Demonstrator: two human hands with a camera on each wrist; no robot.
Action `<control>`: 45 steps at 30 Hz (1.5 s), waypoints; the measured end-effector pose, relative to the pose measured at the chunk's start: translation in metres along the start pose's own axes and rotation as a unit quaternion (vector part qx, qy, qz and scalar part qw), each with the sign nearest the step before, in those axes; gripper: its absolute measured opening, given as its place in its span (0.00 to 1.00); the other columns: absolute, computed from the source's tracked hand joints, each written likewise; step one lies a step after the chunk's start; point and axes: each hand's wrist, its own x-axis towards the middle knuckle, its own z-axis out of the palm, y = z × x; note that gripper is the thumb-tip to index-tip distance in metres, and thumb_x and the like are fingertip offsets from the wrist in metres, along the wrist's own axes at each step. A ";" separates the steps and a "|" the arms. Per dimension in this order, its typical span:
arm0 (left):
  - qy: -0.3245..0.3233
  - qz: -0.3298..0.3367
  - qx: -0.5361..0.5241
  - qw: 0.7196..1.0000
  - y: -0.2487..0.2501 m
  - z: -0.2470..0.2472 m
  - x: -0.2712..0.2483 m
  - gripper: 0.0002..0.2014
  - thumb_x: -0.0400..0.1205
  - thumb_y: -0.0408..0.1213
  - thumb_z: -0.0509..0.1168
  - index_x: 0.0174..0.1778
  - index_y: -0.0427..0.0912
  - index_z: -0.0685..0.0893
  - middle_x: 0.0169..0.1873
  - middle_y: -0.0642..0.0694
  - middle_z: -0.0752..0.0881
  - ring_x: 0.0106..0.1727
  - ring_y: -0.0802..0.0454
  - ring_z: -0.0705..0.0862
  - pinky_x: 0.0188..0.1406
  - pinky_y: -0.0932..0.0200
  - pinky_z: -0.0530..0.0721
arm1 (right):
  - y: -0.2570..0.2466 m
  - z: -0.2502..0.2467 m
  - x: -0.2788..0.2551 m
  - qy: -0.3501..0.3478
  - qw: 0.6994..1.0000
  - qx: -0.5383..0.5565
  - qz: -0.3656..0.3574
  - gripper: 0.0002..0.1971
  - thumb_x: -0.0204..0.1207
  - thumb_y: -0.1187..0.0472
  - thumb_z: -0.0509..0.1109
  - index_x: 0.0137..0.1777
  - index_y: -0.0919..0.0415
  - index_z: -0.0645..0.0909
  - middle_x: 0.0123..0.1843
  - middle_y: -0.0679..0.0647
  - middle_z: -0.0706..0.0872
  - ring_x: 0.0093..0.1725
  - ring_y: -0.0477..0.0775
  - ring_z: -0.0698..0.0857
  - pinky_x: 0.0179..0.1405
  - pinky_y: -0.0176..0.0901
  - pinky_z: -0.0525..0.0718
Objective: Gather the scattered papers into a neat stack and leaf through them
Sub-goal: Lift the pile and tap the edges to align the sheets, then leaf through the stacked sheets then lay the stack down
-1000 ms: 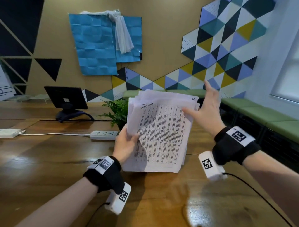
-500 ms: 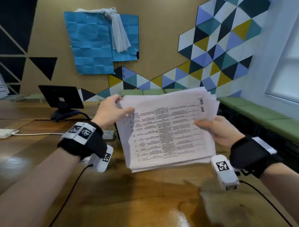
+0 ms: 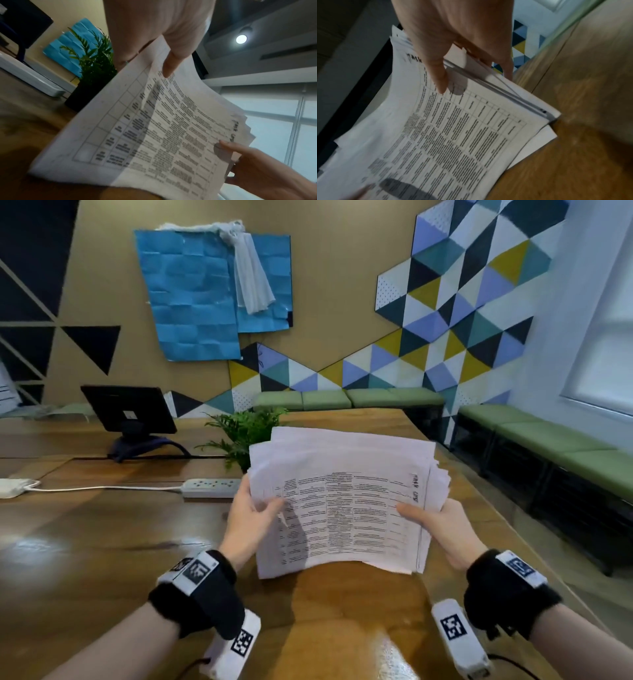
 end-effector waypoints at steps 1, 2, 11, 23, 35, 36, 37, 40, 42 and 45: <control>0.000 0.003 -0.008 1.000 0.001 -0.002 0.001 0.23 0.78 0.26 0.69 0.62 0.54 0.71 0.51 0.57 0.84 0.55 0.55 0.86 0.64 0.40 0.83 | -0.001 -0.001 0.000 0.006 1.000 -0.015 -0.009 0.14 0.72 0.70 0.74 0.56 0.57 0.85 0.54 0.53 0.91 0.43 0.43 0.92 0.48 0.44 0.89; 0.002 0.006 -0.018 1.000 0.004 -0.004 0.003 0.24 0.78 0.28 0.70 0.61 0.56 0.70 0.54 0.55 0.84 0.57 0.53 0.85 0.67 0.38 0.81 | -0.004 -0.001 0.001 0.018 0.999 -0.022 -0.019 0.15 0.71 0.69 0.75 0.57 0.58 0.83 0.55 0.55 0.91 0.43 0.44 0.92 0.50 0.47 0.88; 0.032 0.273 0.262 0.925 0.036 -0.002 0.026 0.32 0.79 0.49 0.68 0.80 0.58 0.66 0.58 0.55 0.70 0.51 0.70 0.71 0.48 0.80 0.71 | -0.054 -0.007 0.011 0.040 0.895 -0.331 -0.297 0.36 0.72 0.52 0.75 0.78 0.40 0.63 0.65 0.44 0.75 0.64 0.45 0.77 0.64 0.45 0.75; 0.035 0.275 0.252 0.927 0.032 -0.009 0.039 0.07 0.81 0.38 0.65 0.50 0.46 0.88 0.45 0.52 0.86 0.46 0.55 0.83 0.47 0.57 0.84 | -0.044 -0.003 0.011 0.051 0.751 -0.538 -0.381 0.19 0.82 0.55 0.57 0.70 0.56 0.78 0.53 0.53 0.87 0.43 0.57 0.86 0.39 0.48 0.82; -0.036 0.424 0.449 0.786 0.026 -0.028 0.034 0.27 0.82 0.57 0.53 0.60 0.41 0.86 0.53 0.46 0.90 0.44 0.51 0.91 0.37 0.62 0.86 | -0.045 0.011 0.018 0.060 0.699 -0.611 -0.366 0.23 0.80 0.54 0.53 0.72 0.55 0.77 0.48 0.52 0.87 0.46 0.57 0.86 0.65 0.61 0.75; -0.033 0.416 0.461 0.783 0.028 -0.028 0.033 0.28 0.83 0.57 0.50 0.63 0.41 0.84 0.50 0.46 0.91 0.40 0.50 0.91 0.33 0.61 0.85 | -0.045 0.011 0.018 0.061 0.700 -0.615 -0.359 0.23 0.81 0.54 0.53 0.73 0.54 0.76 0.47 0.53 0.85 0.46 0.57 0.85 0.65 0.61 0.74; -0.032 0.412 0.478 0.775 0.030 -0.027 0.033 0.28 0.84 0.57 0.48 0.66 0.42 0.82 0.48 0.46 0.91 0.38 0.50 0.90 0.29 0.61 0.84 | -0.045 0.011 0.018 0.063 0.703 -0.616 -0.350 0.22 0.81 0.54 0.53 0.72 0.54 0.76 0.46 0.53 0.84 0.46 0.58 0.84 0.67 0.62 0.72; -0.056 0.425 0.521 0.738 0.031 -0.029 0.033 0.26 0.84 0.54 0.49 0.72 0.46 0.79 0.50 0.47 0.90 0.40 0.51 0.89 0.29 0.60 0.84 | -0.046 0.013 0.018 0.060 0.704 -0.620 -0.341 0.23 0.80 0.53 0.55 0.73 0.54 0.75 0.48 0.53 0.84 0.49 0.59 0.84 0.72 0.67 0.66; -0.058 0.423 0.517 0.742 0.032 -0.030 0.035 0.24 0.83 0.51 0.53 0.67 0.44 0.84 0.54 0.47 0.90 0.45 0.50 0.90 0.33 0.60 0.86 | -0.045 0.016 0.018 0.055 0.688 -0.635 -0.347 0.24 0.80 0.52 0.55 0.75 0.54 0.74 0.49 0.52 0.85 0.49 0.57 0.85 0.73 0.70 0.64; -0.035 0.413 0.531 0.739 0.031 -0.031 0.037 0.22 0.82 0.47 0.55 0.61 0.40 0.87 0.51 0.45 0.92 0.40 0.48 0.91 0.31 0.59 0.86 | -0.045 0.017 0.020 0.066 0.678 -0.646 -0.343 0.22 0.81 0.55 0.57 0.73 0.54 0.75 0.46 0.53 0.84 0.47 0.59 0.85 0.73 0.72 0.63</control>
